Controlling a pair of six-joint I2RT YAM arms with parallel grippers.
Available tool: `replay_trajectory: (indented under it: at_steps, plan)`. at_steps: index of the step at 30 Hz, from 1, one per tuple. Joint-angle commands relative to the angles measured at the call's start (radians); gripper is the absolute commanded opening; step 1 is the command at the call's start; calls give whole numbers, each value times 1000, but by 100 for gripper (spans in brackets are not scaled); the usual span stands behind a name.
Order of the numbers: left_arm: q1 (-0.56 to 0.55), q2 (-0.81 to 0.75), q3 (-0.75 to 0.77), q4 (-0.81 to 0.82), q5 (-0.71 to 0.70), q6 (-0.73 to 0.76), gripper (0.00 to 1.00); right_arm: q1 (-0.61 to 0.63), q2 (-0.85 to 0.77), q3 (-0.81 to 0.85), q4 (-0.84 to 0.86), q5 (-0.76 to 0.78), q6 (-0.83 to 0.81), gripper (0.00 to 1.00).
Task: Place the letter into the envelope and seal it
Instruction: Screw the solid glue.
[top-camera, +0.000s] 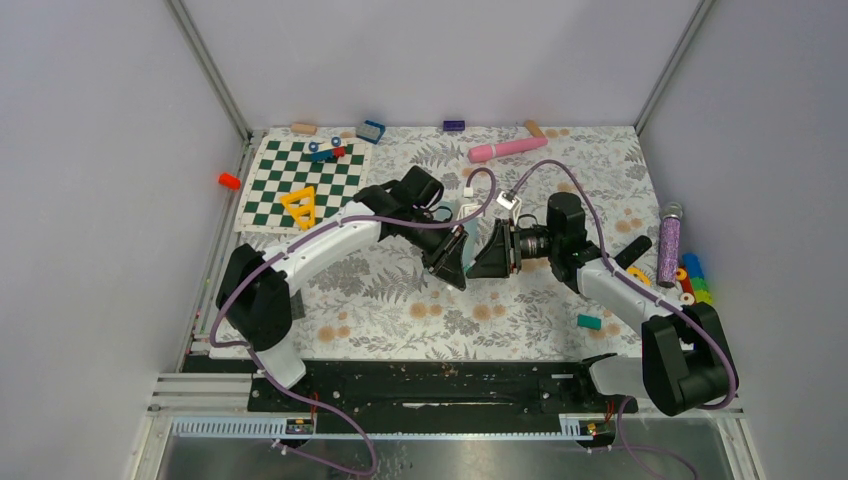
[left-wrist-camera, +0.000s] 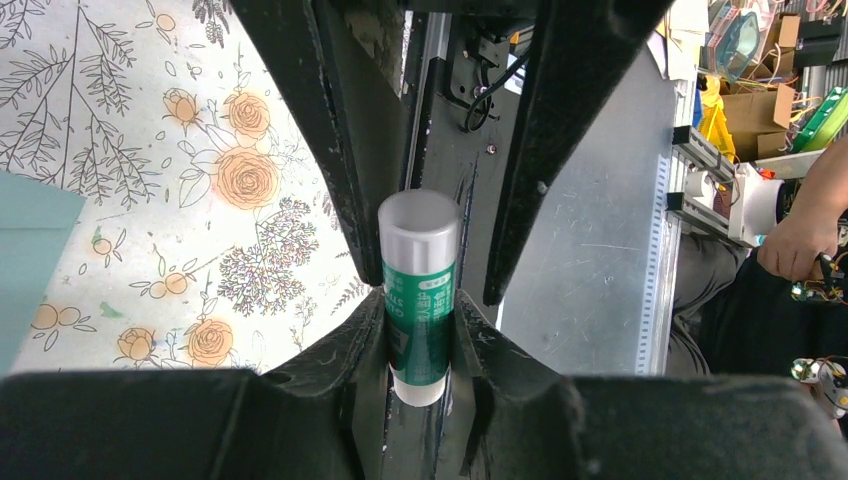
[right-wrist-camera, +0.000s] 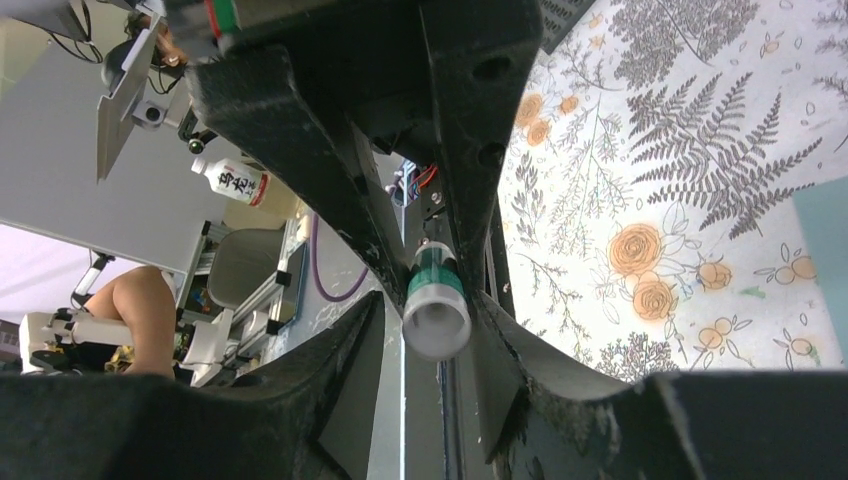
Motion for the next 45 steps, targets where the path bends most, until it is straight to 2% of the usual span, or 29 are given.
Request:
replay_trajectory:
  at_steps: [1,6,8,11,14,24,26,28,30,32,34,35,45]
  plan:
    - [11,-44,-3,41,22,-1,0,8,-14,31,-96,-16,-98,43]
    - [8,-39,-4,42,20,-3,0,13,-11,39,-98,-13,-92,35]
    - [7,-36,-3,42,19,-2,0,12,-8,37,-39,-17,-50,34]
    - [-4,-34,-2,40,8,6,0,13,1,12,139,-13,103,37]
    - [-12,-34,-1,36,1,11,0,13,14,-3,250,-16,178,42]
    - [-13,-32,10,33,-10,7,0,15,23,-13,245,-37,163,34]
    - [-13,-33,12,33,-14,5,0,17,19,-8,218,-37,145,26]
    - [-12,-33,13,33,-18,3,6,20,15,-2,182,-38,122,19]
    - [-9,-35,13,33,-24,3,7,21,13,5,162,-40,111,17]
    - [-7,-38,12,33,-27,2,7,21,12,9,150,-42,115,23]
    - [-3,-41,10,32,-26,1,7,22,11,13,131,-39,115,35]
    - [-2,-42,10,34,-26,0,7,22,10,13,129,-39,111,37]
    - [4,-47,6,38,-23,0,7,24,15,18,75,-50,67,40]
